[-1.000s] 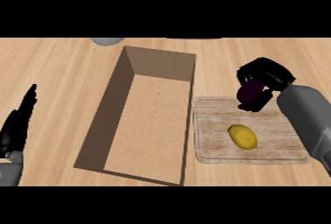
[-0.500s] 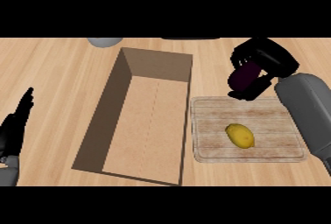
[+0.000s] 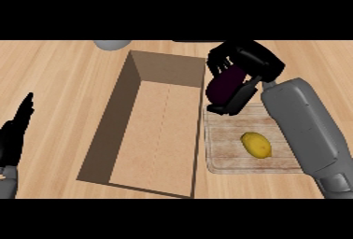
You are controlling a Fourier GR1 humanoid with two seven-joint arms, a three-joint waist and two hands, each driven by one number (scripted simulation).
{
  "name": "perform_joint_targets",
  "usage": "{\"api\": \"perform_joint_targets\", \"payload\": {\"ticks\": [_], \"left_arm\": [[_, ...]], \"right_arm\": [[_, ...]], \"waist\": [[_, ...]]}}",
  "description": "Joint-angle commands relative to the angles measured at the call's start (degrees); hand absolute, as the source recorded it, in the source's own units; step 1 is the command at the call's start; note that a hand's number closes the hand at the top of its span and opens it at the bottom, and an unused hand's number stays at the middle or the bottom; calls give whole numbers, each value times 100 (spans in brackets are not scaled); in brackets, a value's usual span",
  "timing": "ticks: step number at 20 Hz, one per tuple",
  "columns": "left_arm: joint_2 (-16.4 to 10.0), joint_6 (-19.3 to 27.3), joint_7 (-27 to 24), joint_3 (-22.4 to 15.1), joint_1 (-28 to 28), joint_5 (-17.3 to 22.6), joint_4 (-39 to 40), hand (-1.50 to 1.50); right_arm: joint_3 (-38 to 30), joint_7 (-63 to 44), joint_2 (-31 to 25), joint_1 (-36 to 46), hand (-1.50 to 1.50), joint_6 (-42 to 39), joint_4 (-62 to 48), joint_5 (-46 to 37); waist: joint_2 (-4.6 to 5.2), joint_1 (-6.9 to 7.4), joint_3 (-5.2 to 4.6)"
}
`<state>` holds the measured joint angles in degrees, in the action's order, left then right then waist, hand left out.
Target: Pick the eggplant from the cutting board and place it in the cardboard box
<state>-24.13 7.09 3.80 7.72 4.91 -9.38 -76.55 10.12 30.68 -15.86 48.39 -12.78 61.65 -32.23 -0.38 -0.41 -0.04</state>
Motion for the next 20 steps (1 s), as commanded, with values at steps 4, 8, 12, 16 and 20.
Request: {"api": "perform_joint_targets", "payload": {"ticks": [4, 8, 12, 16, 20], "left_arm": [[61, -84, -61, 18, -352, 12, -328, 0], [433, 185, -244, -149, 21, -222, 164, 0], [314, 92, 53, -148, 325, -343, 97, 0], [307, -5, -278, -51, 410, -267, 420, 0], [412, -40, 15, -189, 483, -284, 111, 0]], "right_arm": [[2, -1985, 1148, 674, 150, -495, 519, 239], [257, -2183, 1559, 905, 150, -83, -261, 294], [815, -2495, 1576, 1171, 150, 377, -590, 802], [1588, -2598, 1582, 1603, 150, 1162, -1295, 1416], [2504, -2561, 1584, 1689, 150, 1953, -1888, 1557]], "waist": [[6, 93, 1], [55, 124, -1], [53, 157, 1], [73, 249, -3], [100, 423, -2]]}}
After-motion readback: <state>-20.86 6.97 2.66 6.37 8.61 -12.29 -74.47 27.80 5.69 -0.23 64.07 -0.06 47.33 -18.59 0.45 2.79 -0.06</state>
